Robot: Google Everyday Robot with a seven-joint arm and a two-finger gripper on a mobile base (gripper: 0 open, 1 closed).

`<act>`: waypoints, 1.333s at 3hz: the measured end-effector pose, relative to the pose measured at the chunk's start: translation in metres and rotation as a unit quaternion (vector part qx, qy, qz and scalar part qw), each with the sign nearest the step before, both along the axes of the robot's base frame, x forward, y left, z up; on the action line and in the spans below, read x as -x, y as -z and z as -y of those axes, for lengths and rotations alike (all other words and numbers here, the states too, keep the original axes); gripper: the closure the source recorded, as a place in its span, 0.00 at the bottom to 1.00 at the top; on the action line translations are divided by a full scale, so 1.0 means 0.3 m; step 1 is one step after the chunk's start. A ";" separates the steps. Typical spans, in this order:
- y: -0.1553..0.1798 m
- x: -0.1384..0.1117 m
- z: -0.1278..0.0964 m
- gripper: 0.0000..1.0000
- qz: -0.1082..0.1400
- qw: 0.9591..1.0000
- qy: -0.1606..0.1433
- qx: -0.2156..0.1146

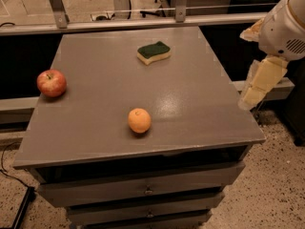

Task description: Move sponge near orange

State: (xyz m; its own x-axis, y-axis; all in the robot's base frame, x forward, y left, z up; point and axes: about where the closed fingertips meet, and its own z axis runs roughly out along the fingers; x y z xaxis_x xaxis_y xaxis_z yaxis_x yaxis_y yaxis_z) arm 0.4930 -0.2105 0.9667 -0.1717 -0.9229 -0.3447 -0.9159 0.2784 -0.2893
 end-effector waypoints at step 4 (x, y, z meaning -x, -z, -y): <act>0.121 -0.534 -0.181 0.00 0.066 0.970 -0.059 -0.228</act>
Offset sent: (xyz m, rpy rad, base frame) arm 0.1823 0.0549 -0.0424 0.4640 -0.1850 0.1458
